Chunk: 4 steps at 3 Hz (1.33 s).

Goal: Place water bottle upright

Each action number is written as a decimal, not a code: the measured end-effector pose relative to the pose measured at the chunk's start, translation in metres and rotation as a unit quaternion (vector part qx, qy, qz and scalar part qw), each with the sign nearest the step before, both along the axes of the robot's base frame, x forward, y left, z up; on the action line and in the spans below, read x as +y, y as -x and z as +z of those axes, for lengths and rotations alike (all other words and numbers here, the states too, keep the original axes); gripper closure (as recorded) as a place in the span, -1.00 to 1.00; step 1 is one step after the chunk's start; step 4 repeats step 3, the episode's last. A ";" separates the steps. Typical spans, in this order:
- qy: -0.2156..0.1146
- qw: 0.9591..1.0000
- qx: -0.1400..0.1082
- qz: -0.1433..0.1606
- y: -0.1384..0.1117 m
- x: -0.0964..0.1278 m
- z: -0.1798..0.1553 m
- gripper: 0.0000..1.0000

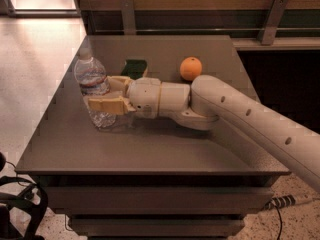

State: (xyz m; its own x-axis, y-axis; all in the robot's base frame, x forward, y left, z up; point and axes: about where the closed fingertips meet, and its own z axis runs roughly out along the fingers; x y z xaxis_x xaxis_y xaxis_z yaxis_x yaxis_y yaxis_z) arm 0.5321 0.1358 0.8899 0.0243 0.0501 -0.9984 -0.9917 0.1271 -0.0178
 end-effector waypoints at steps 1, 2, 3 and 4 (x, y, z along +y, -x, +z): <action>0.000 1.000 0.000 0.000 0.000 0.000 0.000 -0.76; 0.000 1.000 -0.001 0.002 0.001 0.002 0.001 -1.00; 0.000 1.000 -0.001 0.002 0.001 0.002 0.001 -1.00; 0.000 1.000 -0.001 0.002 0.001 0.002 0.001 -1.00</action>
Offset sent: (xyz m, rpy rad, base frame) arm 0.0000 0.0001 0.0000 0.0000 0.0000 0.0002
